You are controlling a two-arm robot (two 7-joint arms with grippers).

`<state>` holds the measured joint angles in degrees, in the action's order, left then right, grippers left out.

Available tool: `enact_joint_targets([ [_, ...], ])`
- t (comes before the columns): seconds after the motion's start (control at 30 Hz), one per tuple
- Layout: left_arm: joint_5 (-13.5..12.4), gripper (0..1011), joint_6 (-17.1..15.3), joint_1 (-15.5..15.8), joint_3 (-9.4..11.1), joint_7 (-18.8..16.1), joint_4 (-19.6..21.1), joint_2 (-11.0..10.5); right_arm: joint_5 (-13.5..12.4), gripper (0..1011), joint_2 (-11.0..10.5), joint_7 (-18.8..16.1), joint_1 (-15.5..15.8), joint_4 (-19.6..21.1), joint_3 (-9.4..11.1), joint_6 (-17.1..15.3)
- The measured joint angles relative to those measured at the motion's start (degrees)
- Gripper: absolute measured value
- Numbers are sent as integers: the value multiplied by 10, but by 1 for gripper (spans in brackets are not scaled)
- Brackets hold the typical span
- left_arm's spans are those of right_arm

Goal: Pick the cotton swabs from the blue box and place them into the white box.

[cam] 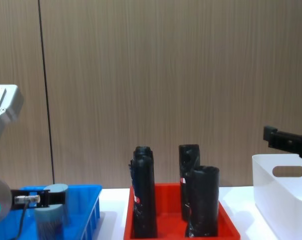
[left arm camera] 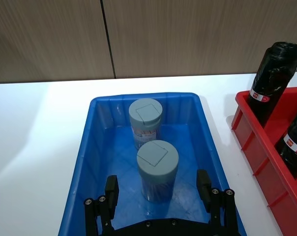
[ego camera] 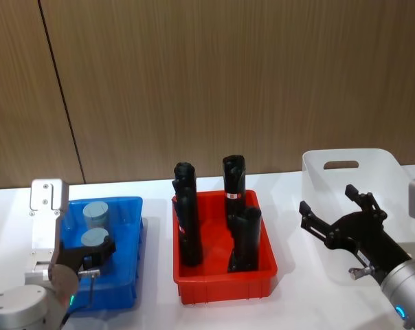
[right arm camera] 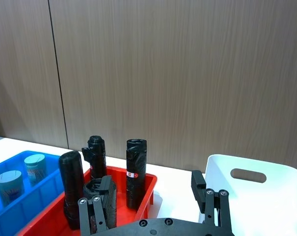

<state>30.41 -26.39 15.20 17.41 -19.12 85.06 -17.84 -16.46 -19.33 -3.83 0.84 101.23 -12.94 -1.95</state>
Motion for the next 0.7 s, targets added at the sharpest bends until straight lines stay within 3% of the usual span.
enact_joint_targets([
  [0.7, -26, 1003, -12, 51, -15, 66, -84, 9, 0, 1002, 0, 0, 0, 0, 0, 0],
])
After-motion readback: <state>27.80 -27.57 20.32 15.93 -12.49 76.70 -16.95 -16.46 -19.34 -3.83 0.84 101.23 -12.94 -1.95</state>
